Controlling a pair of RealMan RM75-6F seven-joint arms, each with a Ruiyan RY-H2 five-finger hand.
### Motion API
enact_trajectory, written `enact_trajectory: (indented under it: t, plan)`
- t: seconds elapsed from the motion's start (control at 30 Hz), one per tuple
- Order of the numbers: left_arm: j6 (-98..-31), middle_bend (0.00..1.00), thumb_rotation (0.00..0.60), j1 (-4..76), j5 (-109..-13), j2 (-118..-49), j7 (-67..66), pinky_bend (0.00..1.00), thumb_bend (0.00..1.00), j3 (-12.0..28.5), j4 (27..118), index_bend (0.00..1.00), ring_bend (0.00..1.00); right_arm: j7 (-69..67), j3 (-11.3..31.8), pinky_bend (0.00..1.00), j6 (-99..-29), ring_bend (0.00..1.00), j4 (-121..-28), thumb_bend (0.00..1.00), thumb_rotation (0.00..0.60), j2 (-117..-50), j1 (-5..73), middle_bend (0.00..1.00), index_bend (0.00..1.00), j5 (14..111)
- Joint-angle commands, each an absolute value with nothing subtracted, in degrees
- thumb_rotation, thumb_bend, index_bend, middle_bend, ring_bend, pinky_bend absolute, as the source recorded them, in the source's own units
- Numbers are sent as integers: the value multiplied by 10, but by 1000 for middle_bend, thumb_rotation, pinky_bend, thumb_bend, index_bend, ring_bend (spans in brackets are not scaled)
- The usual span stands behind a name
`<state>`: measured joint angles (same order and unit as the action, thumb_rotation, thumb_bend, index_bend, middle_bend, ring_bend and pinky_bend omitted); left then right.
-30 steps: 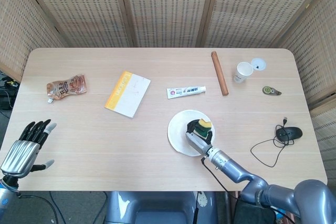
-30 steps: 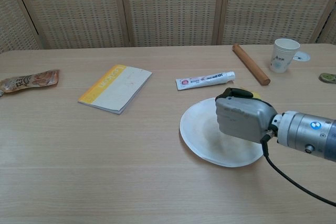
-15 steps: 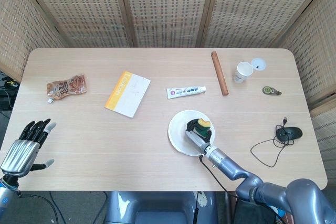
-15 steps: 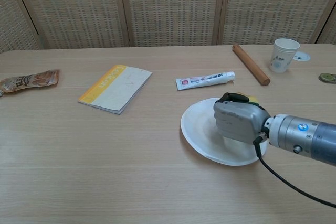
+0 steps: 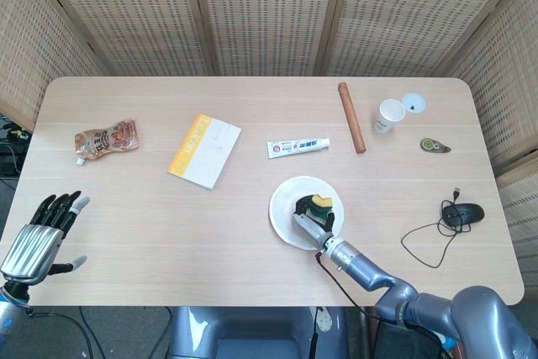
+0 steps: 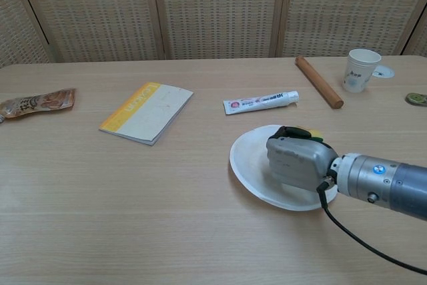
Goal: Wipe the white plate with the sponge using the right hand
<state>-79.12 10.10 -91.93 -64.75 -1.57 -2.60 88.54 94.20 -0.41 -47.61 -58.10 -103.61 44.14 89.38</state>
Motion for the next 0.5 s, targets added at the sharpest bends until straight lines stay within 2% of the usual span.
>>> enact_trajectory:
  t: [0.03, 0.33, 0.5]
  plan:
    - [-792, 0, 600, 101, -920, -647, -15, 0, 0, -26, 885, 0, 0, 940, -5, 864, -475, 492, -580, 361, 600, -1037, 441, 603, 505, 892]
    - [-792, 0, 600, 101, -922, -648, -16, 0, 0, -28, 885, 0, 0, 934, -4, 864, -481, 493, -577, 362, 600, -1038, 439, 603, 505, 885]
    - [-793, 0, 600, 100, -921, -647, -17, 0, 0, -28, 887, 0, 0, 945, 6, 864, -501, 492, -617, 361, 600, -1010, 443, 603, 506, 888]
